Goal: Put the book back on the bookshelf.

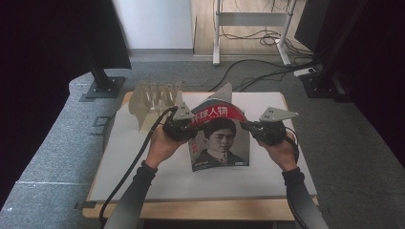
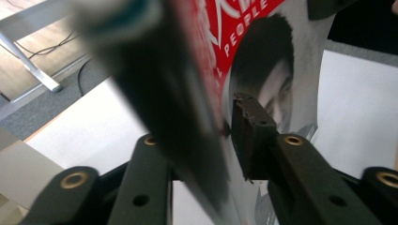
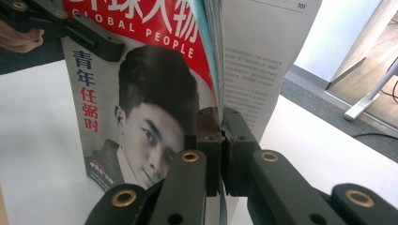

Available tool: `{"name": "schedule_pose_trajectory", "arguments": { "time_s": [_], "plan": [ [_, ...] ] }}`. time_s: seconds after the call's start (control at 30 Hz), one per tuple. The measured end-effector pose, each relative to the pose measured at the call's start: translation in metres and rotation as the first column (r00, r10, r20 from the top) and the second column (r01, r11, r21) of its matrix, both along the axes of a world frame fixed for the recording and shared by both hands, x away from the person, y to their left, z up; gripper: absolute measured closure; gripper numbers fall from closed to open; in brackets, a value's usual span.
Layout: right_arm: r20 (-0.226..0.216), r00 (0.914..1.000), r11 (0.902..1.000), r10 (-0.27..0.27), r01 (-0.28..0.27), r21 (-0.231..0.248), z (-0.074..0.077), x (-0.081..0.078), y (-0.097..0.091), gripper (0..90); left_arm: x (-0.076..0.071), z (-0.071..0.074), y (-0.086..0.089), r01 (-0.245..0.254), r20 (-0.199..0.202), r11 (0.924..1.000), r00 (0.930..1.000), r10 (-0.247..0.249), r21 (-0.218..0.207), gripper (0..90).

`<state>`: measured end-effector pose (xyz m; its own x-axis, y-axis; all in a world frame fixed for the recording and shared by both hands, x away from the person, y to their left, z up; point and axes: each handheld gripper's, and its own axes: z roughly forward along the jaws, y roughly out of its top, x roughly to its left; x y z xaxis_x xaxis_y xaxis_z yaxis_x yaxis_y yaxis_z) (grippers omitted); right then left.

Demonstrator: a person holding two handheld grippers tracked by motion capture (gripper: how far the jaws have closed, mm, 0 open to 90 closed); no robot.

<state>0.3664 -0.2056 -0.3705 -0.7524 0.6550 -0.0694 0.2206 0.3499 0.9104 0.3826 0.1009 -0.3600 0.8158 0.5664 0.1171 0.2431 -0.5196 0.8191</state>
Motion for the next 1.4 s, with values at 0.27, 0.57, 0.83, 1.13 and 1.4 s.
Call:
{"name": "schedule_pose_trajectory", "arguments": {
  "time_s": [0.27,0.57,0.83,1.13,1.4],
  "plan": [
    [-0.003,0.9994,0.999,-0.034,0.034,-0.029,-0.004,0.004,0.001,81.2,0.003,0.002,0.006,0.027,-0.069,0.9988,0.9972,-0.03,-0.04,86.7],
    [-0.049,0.9911,0.9923,-0.124,0.123,-0.017,-0.022,0.008,-0.012,58.3,-0.001,0.008,0.016,0.031,-0.045,0.9981,0.9984,-0.034,-0.052,87.0],
    [-0.092,0.9874,0.9915,-0.129,0.127,-0.025,-0.038,0.009,-0.012,44.2,-0.001,0.011,0.03,0.007,-0.075,0.9985,0.9971,-0.011,-0.054,87.0],
    [-0.135,0.9809,0.9888,-0.14,0.131,-0.07,-0.067,0.009,-0.011,27.9,-0.002,0.016,0.049,-0.019,-0.087,0.9973,0.9962,0.013,-0.072,87.0],
    [-0.166,0.9752,0.9876,-0.146,0.134,-0.081,-0.084,0.006,-0.01,16.8,-0.006,0.021,0.063,-0.044,-0.082,0.9962,0.9959,0.038,-0.074,87.1]
  ]
}}
